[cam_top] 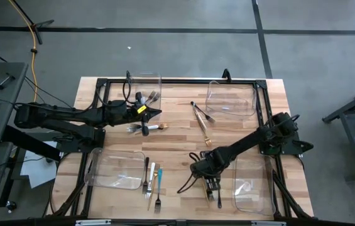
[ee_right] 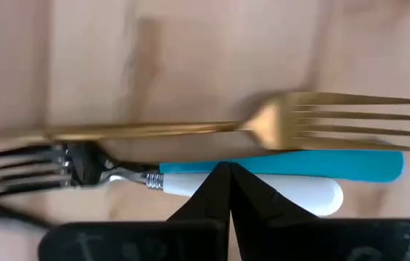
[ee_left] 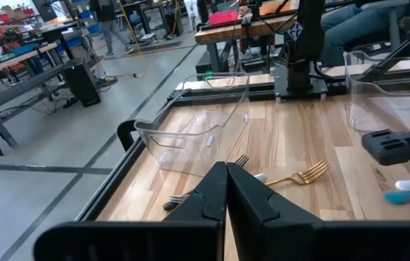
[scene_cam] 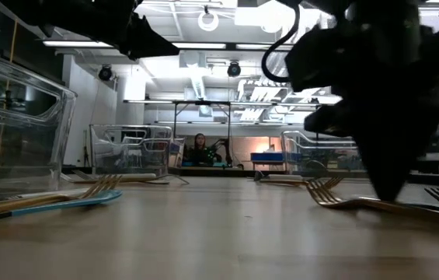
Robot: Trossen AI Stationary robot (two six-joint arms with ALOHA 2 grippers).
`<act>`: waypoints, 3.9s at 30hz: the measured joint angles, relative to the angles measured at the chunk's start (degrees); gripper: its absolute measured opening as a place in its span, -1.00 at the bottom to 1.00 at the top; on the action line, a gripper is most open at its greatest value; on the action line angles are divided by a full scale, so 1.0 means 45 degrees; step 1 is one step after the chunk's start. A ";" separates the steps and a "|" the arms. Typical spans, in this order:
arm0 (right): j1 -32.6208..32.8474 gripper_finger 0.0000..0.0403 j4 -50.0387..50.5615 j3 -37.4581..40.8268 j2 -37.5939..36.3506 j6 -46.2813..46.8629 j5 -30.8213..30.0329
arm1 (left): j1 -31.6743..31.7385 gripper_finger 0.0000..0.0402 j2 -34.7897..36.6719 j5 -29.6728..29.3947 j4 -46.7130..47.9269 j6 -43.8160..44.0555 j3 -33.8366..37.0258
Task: Sort silverware by color (type)
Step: Put the blue fork into the top left transparent bin
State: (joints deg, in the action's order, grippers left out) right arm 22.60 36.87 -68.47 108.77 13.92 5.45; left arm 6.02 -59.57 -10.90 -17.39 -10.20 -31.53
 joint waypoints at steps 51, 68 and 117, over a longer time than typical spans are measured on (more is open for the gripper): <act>-0.0328 -0.11 0.1860 -0.1258 -0.0418 1.0871 0.0158 | -0.0002 -1.00 0.0000 -0.0052 0.0214 -0.0111 0.0000; 0.0245 0.06 0.1174 -0.1258 0.0585 1.1250 -0.0301 | -0.0005 -1.00 0.0005 -0.0052 0.0102 -0.0096 -0.0005; 0.0240 -0.91 0.2063 -0.1253 0.1083 1.0833 -0.1481 | -0.0005 -1.00 0.0002 -0.0052 0.0102 -0.0116 -0.0005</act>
State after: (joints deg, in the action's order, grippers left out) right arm 23.68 46.15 -74.11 113.65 62.67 -1.21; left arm 6.00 -59.56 -11.14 -16.93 -10.72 -31.55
